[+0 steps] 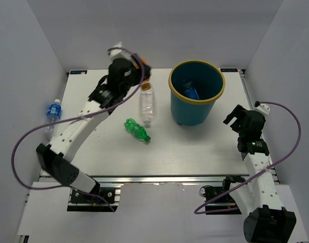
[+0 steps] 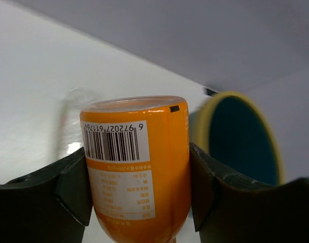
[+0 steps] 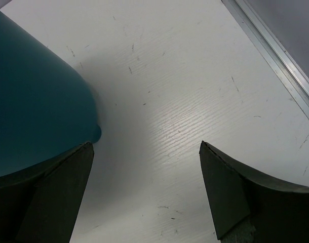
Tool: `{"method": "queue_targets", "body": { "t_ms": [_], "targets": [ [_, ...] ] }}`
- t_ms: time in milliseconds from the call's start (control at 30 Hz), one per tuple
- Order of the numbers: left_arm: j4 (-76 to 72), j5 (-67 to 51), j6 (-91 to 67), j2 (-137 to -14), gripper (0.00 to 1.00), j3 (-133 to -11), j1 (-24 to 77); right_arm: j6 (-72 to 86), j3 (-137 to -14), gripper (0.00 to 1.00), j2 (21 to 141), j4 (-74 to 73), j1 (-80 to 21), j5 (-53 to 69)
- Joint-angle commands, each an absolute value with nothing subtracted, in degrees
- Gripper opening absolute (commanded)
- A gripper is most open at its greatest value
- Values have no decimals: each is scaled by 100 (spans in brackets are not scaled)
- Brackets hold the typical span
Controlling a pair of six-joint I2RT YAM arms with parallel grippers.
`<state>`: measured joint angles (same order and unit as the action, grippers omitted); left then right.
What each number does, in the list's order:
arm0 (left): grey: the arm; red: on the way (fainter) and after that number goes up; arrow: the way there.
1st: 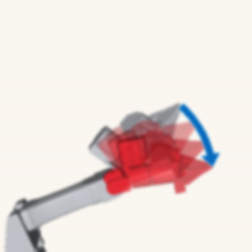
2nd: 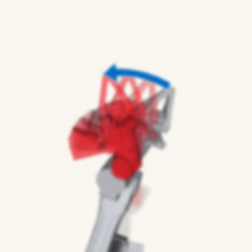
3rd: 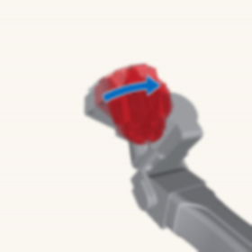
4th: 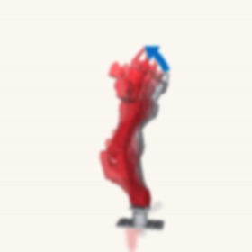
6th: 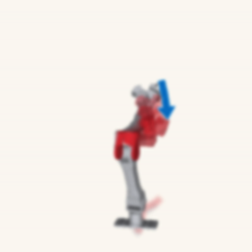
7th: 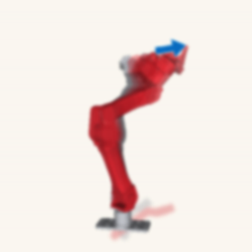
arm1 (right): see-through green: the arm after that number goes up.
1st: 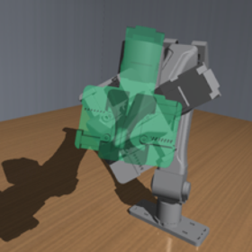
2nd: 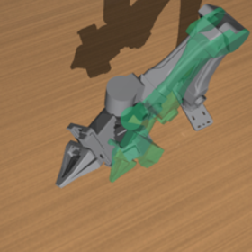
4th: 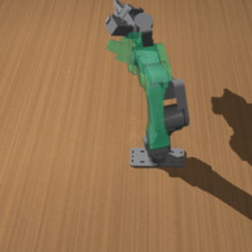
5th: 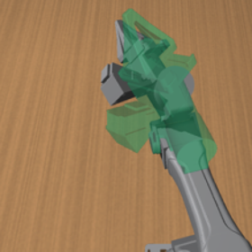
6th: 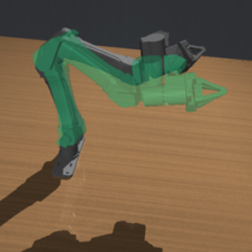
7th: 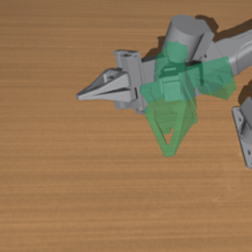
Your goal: Put the plastic bottles in the bin
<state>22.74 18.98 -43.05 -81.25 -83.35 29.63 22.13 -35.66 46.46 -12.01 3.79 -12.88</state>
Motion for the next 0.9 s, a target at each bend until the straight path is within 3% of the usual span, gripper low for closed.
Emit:
{"method": "queue_targets", "body": {
  "t_ms": [0,100,233,267,300,333,367,400,600,867],
  "targets": [
    [2408,1434,-3323,-9138,32,-9682,3840,2294,-3533,89,4526,-967,413,-1327],
    [2137,583,-3305,-9877,34,-10484,3999,2277,-3498,89,4500,-897,413,-1231],
    [2171,466,-3243,-10598,43,-11407,4253,2267,-3489,89,4535,-888,404,-1160],
    [2153,448,-3226,-10695,51,-11547,4341,2259,-3481,89,4553,-888,413,-1151],
    [2162,440,-3208,-10888,70,-11801,4368,2259,-3489,89,4544,-888,413,-1117],
    [2240,439,-3217,-10977,77,-11934,4394,2250,-3481,89,4544,-879,413,-1099],
    [2276,431,-3225,-11047,95,-12153,4421,2250,-3480,89,4544,-870,413,-1073],
    [2302,422,-3226,-11100,98,-12225,4430,2241,-3472,89,4535,-844,413,-1072],
    [2416,483,-3173,-11040,98,-12200,4421,2241,-3428,89,4553,-826,404,-1098],
    [2374,2351,-3620,-8853,98,-9048,4430,2267,-3437,89,4570,-870,404,-1142]
  ]
}}
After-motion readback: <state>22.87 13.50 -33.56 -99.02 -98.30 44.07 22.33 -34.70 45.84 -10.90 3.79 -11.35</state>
